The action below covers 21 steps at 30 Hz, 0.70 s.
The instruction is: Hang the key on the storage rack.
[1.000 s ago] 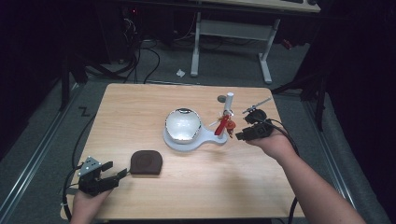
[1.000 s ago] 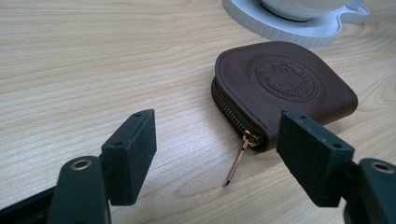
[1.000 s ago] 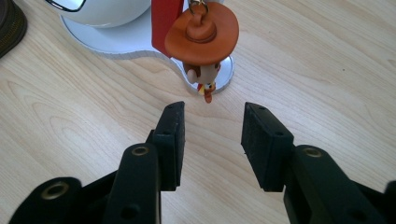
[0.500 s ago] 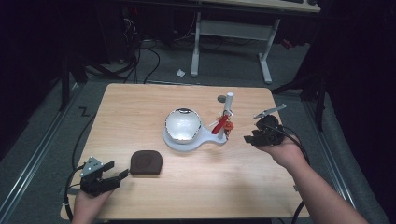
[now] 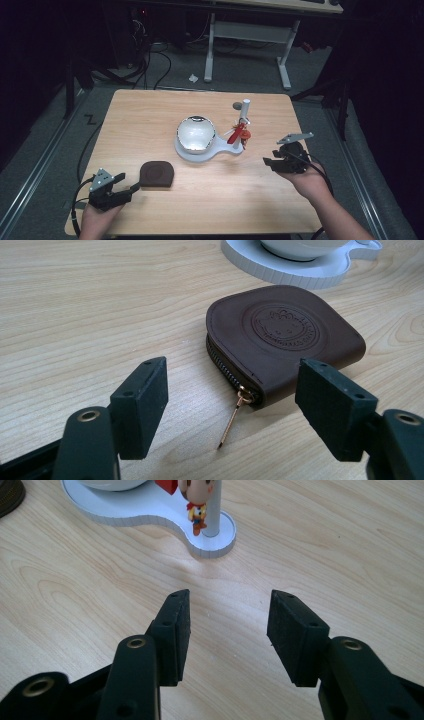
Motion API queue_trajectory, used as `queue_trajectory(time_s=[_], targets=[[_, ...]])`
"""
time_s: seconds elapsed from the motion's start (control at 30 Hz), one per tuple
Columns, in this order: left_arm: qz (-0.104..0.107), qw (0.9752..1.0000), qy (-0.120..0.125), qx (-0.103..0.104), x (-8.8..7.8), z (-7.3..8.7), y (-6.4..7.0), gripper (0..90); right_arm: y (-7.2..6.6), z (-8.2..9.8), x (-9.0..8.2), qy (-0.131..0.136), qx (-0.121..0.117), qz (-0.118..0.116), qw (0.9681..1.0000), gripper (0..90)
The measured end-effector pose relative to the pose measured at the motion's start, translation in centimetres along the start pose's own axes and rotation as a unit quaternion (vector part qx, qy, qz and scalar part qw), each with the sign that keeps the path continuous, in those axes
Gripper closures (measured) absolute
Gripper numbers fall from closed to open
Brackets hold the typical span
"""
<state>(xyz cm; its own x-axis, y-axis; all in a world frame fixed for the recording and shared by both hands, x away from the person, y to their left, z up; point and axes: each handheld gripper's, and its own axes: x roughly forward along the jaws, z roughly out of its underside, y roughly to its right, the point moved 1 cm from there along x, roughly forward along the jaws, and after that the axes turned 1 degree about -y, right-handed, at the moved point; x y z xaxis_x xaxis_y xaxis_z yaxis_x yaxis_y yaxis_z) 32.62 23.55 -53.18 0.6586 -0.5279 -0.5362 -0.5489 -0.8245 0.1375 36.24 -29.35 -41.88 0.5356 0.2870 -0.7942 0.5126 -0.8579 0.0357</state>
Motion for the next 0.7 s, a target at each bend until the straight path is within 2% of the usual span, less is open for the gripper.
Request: queue_trajectory(time_s=[0.07,0.3,0.5,0.6,0.7], targets=[[-0.002,1.0,0.0,0.002,0.0,0.0,0.1,29.3,-0.2,0.8,0.2,0.011,0.003,0.0,0.9999,48.9],[-0.006,1.0,0.002,0.003,0.0,0.0,0.3,29.4,-0.9,4.0,1.4,0.043,-0.006,0.03,0.9986,48.1],[-0.011,0.9999,0.001,0.005,0.1,0.0,0.5,29.3,-1.4,6.5,2.8,0.068,0.006,0.034,0.9971,48.5],[-0.009,0.9999,-0.003,-0.005,0.2,-0.1,0.6,28.3,-1.8,7.7,3.5,0.074,0.013,0.042,0.9963,48.9],[-0.011,0.9999,-0.001,-0.001,0.1,-0.2,0.8,28.3,-2.3,8.9,4.0,0.079,0.014,0.043,0.9959,48.7]])
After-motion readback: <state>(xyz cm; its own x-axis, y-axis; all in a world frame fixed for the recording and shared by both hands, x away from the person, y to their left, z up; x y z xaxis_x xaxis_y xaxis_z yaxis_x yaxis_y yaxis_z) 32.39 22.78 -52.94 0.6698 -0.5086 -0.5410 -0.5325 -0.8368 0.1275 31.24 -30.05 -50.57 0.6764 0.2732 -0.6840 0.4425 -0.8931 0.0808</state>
